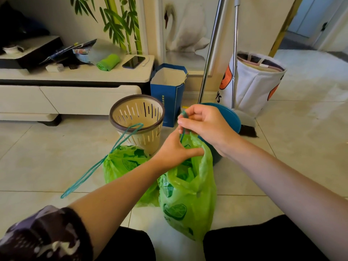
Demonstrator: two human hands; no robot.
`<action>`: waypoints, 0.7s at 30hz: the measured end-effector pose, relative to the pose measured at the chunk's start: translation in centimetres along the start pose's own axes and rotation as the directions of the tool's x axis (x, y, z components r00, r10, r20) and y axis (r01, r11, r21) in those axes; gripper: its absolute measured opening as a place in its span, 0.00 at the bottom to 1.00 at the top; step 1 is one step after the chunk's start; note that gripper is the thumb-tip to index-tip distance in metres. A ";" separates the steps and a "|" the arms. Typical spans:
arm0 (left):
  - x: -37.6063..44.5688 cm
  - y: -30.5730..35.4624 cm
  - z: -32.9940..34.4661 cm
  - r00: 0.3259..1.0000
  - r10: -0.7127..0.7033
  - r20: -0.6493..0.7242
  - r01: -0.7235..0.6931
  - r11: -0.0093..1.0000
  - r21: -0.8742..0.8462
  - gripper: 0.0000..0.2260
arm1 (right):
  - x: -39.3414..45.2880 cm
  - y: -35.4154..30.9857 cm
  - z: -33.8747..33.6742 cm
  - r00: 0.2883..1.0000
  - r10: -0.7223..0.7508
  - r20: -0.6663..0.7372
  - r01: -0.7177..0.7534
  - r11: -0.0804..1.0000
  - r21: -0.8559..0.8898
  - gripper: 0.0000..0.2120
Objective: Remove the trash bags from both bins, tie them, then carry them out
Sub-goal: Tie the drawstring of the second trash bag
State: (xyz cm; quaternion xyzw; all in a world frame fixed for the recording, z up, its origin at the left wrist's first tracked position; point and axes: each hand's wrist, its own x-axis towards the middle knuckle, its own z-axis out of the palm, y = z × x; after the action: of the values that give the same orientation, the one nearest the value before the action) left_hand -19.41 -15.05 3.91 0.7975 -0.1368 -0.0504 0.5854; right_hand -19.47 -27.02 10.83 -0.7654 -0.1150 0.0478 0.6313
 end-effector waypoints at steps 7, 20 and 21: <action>0.2 0.8 -0.6 0.998 0.049 0.026 -0.043 0.977 -0.209 0.14 | -0.2 -0.1 -0.7 0.998 -0.022 -0.058 0.016 0.995 -0.095 0.04; 0.5 -1.4 0.0 0.998 -0.057 0.030 0.056 0.998 0.021 0.07 | 0.1 -2.1 -1.9 0.963 -0.215 -0.162 0.210 0.977 -0.046 0.03; 0.5 -1.5 0.0 0.996 -0.075 0.041 0.074 0.997 0.026 0.07 | 0.2 -2.2 -2.2 0.960 -0.219 -0.176 0.215 0.976 -0.041 0.03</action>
State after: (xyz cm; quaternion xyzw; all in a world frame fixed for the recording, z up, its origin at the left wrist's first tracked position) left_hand -18.67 -14.76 2.49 0.8080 -0.1197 -0.0870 0.5703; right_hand -19.05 -28.65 13.41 -0.7562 -0.1416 -0.0920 0.6322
